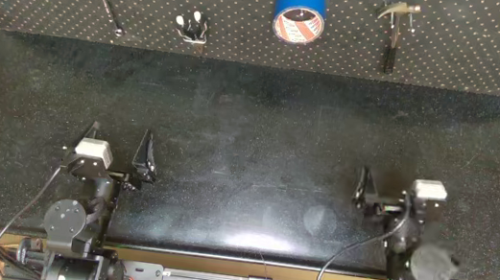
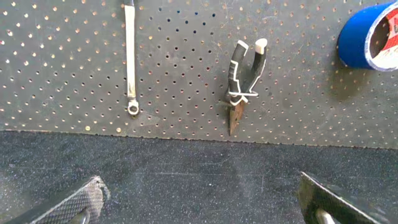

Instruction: Place Tools Onto Pegboard

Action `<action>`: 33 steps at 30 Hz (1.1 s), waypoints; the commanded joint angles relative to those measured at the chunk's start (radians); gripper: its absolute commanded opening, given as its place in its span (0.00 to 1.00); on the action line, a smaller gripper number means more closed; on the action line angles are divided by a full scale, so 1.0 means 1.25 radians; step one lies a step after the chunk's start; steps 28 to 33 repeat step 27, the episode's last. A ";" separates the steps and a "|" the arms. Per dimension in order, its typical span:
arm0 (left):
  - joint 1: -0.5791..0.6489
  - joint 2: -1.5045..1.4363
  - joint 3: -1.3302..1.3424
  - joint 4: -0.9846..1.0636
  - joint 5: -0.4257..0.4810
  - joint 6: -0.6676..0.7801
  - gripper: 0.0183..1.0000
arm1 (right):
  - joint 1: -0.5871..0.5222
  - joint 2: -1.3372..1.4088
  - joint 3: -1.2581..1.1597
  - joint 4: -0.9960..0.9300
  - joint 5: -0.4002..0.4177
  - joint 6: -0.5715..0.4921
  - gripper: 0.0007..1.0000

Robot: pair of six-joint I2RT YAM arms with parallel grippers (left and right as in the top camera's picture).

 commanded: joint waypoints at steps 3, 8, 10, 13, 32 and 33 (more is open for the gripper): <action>0.003 -0.006 -0.002 -0.004 0.006 0.013 1.00 | 0.071 -0.008 -0.033 0.025 0.005 -0.005 0.98; 0.003 -0.006 -0.002 -0.004 0.006 0.013 0.99 | 0.071 -0.007 -0.034 0.025 0.004 -0.005 0.98; 0.003 -0.006 -0.002 -0.004 0.006 0.013 0.99 | 0.071 -0.007 -0.034 0.025 0.004 -0.005 0.98; 0.003 -0.006 -0.002 -0.004 0.006 0.013 1.00 | 0.071 -0.007 -0.034 0.025 0.004 -0.005 0.98; 0.003 -0.006 -0.002 -0.004 0.006 0.013 1.00 | 0.071 -0.007 -0.034 0.025 0.004 -0.005 0.98; 0.003 -0.006 -0.002 -0.004 0.006 0.013 1.00 | 0.071 -0.007 -0.034 0.025 0.004 -0.005 0.98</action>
